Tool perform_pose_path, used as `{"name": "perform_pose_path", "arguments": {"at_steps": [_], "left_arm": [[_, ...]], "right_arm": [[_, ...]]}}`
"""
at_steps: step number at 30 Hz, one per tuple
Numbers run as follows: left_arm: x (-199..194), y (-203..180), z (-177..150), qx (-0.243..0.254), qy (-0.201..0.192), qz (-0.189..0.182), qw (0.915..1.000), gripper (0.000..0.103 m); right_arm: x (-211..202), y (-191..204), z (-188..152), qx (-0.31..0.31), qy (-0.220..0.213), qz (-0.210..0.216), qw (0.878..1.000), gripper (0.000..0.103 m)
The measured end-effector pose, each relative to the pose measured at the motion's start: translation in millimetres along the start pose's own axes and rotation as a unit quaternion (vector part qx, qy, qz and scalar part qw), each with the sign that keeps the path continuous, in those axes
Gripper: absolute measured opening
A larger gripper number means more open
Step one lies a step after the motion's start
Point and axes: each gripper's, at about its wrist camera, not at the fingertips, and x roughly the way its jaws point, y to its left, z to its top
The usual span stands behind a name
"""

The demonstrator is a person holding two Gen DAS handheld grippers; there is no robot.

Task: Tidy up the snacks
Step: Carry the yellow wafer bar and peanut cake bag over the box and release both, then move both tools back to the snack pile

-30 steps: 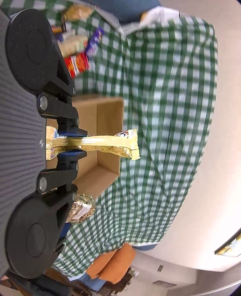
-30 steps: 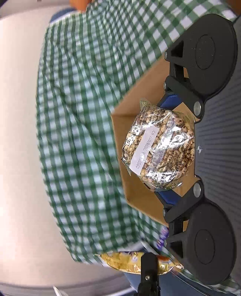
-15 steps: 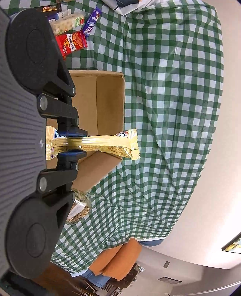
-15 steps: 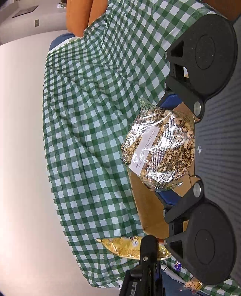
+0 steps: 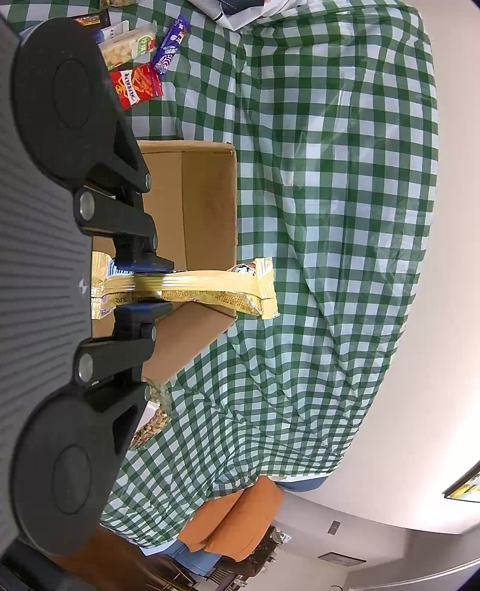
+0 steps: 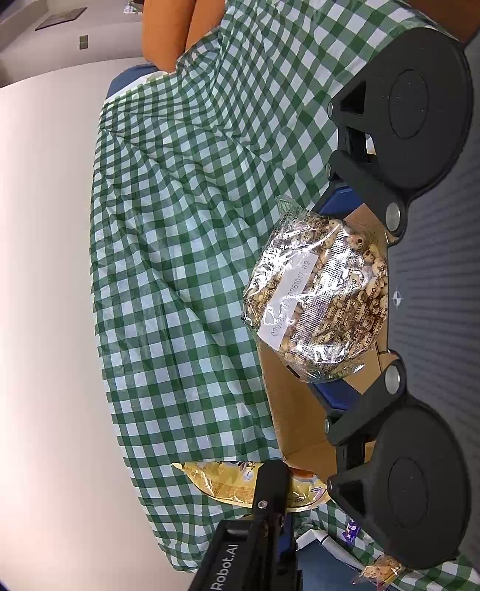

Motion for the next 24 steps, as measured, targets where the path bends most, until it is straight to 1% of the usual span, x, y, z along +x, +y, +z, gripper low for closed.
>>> {"name": "perform_pose_path", "arguments": {"at_steps": [1,2,3,4,5,6,10,12,14,16,18,20,21,22,23,24], "left_arm": [[0,-1,1,0.004,0.000,-0.001,1.0000,0.021],[0,-1,2,0.009,0.001,-0.002,1.0000,0.033],[-1,-2,3,0.014,-0.001,-0.001,0.9999,0.042],[-2,-3,3,0.019,-0.005,0.000,0.9998,0.054],[-5,-3,2,0.022,-0.010,0.000,0.9997,0.057],[-6,-2,1,0.025,-0.013,0.000,0.9996,0.058],[-14,4,-8,0.029,-0.023,0.014,0.9992,0.057],[-19,9,-14,0.036,-0.032,0.018,0.9987,0.055],[-26,16,-20,0.044,-0.038,0.019,0.9982,0.050],[-33,31,-27,0.045,-0.032,0.014,0.9984,0.047],[-39,50,-33,0.034,-0.024,0.010,0.9991,0.038],[-46,74,-39,0.027,-0.020,0.017,0.9993,0.027],[-49,85,-41,0.027,-0.021,0.024,0.9991,0.025],[-52,97,-42,0.030,-0.021,0.031,0.9989,0.020],[-54,110,-44,0.036,-0.020,0.038,0.9984,0.019],[-55,123,-45,0.044,-0.018,0.046,0.9978,0.019]], "right_arm": [[0,1,0,-0.003,-0.001,-0.002,1.000,0.090],[0,2,-1,-0.006,-0.002,-0.006,1.000,0.090],[0,3,-1,-0.010,-0.003,-0.011,1.000,0.094],[-1,4,-1,-0.012,-0.005,-0.015,1.000,0.099],[-1,5,-2,-0.014,-0.006,-0.017,1.000,0.100],[0,6,-2,-0.015,-0.005,-0.018,1.000,0.100],[0,7,-3,-0.019,0.001,-0.018,1.000,0.100],[-1,9,-5,-0.026,0.000,-0.019,0.999,0.100],[-1,12,-6,-0.036,0.001,-0.019,0.999,0.100],[-2,15,-7,-0.045,0.001,-0.016,0.999,0.099],[-3,18,-8,-0.052,0.000,-0.014,0.999,0.098],[-5,21,-10,-0.058,0.000,-0.010,0.998,0.095],[-5,22,-11,-0.060,0.000,-0.008,0.998,0.090],[-6,23,-11,-0.060,0.001,-0.004,0.998,0.085],[-7,23,-12,-0.061,0.001,-0.001,0.998,0.082],[-7,24,-12,-0.061,0.002,0.003,0.998,0.077]]}}
